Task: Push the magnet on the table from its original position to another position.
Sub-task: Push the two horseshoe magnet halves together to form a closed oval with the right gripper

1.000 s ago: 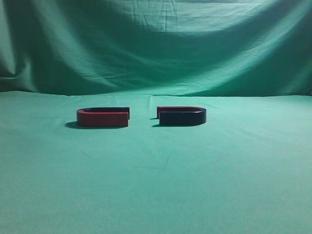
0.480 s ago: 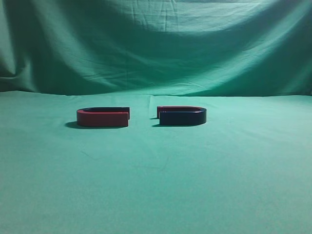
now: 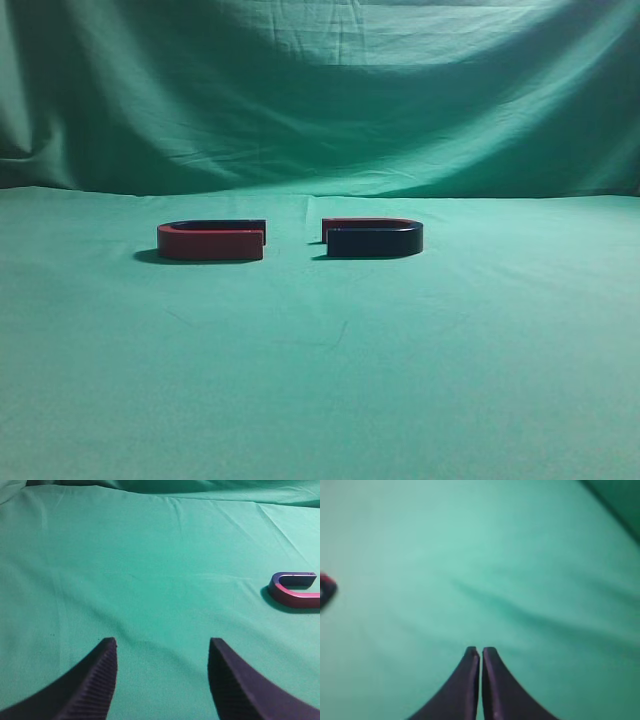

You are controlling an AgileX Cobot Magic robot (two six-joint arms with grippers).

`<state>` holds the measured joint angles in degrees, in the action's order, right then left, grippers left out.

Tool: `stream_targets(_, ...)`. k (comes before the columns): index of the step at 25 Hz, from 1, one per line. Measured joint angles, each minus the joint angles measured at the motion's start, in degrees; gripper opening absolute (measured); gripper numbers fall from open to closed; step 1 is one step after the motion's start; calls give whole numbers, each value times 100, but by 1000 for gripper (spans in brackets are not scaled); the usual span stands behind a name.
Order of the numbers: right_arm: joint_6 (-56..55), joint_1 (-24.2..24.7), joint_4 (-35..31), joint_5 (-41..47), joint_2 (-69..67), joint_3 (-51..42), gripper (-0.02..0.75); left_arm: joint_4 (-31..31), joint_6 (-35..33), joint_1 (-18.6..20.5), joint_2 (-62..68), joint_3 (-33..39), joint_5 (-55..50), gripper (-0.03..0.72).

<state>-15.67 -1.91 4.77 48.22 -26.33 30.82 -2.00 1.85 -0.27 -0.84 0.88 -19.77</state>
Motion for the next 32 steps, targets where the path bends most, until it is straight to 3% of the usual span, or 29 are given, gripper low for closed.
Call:
stream_targets(6, 165, 0, -146, 626, -1498, 331, 0, 0, 0, 0, 0, 0, 0, 372)
stream_targets(11, 1655, -51, -667, 783, -2366, 763, 0, 0, 0, 0, 0, 0, 0, 372)
stream_targets(28, 1490, -1888, -852, 339, -5427, 2538, 0, 0, 0, 0, 0, 0, 0, 372)
stream_targets(32, 1050, -2268, -513, 320, -6445, 3273, 0, 0, 0, 0, 0, 0, 0, 372)
